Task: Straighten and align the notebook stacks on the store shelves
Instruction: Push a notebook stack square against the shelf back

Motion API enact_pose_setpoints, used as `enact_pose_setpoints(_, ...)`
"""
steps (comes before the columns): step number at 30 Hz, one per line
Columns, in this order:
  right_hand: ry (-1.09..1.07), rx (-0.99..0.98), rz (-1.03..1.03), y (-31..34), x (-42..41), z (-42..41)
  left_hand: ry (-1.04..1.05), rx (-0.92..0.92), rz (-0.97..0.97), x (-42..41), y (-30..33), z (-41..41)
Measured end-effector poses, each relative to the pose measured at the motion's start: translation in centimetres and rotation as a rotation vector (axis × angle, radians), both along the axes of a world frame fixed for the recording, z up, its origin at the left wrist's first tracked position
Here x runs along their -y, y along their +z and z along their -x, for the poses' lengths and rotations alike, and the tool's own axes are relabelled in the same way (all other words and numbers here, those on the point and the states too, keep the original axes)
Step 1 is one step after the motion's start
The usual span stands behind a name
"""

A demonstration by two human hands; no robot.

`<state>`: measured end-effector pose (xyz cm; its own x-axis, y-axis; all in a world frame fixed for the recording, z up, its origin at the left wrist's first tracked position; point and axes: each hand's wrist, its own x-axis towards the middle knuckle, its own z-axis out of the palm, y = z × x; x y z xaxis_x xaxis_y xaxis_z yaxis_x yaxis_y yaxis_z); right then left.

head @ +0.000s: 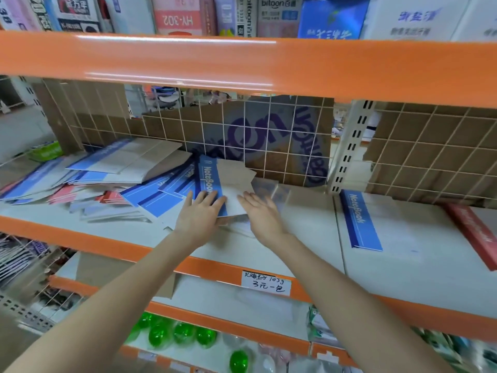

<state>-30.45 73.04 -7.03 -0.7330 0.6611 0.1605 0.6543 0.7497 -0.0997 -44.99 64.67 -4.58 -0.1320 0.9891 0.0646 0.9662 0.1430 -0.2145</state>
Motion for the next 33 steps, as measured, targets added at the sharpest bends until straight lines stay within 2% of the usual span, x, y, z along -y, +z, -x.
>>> enact_pose_setpoints(3,0.039,-0.026,-0.005,0.7,0.5,-2.2,0.004,-0.001,-0.055,0.5,-0.4,-2.2)
enact_pose_setpoints(12,-0.036,-0.192,-0.166,2.1,0.7,-16.4,-0.156,0.256,-0.201,-2.1,-0.8,-15.4)
enact_pose_setpoints(17,-0.108,-0.276,-0.384,2.3,0.9,-25.3,-0.283,0.395,-0.286,-3.2,-1.4,-23.9)
enact_pose_setpoints(21,-0.154,-0.247,-0.462,1.4,0.1,-31.2,-0.327,0.363,-0.238,-5.2,-2.4,-29.3)
enact_pose_setpoints(24,-0.183,-0.242,-0.417,0.2,-0.6,-33.7,-0.339,0.319,-0.195,-6.2,-3.2,-31.7)
enact_pose_setpoints(29,-0.209,-0.033,-0.028,-2.1,-1.9,-34.7,-0.283,0.181,-0.091,-7.3,-4.7,-32.2)
enact_pose_setpoints(33,-0.209,0.047,0.029,-3.3,-3.3,-34.1,-0.304,0.183,0.073,-8.2,-5.1,-30.6)
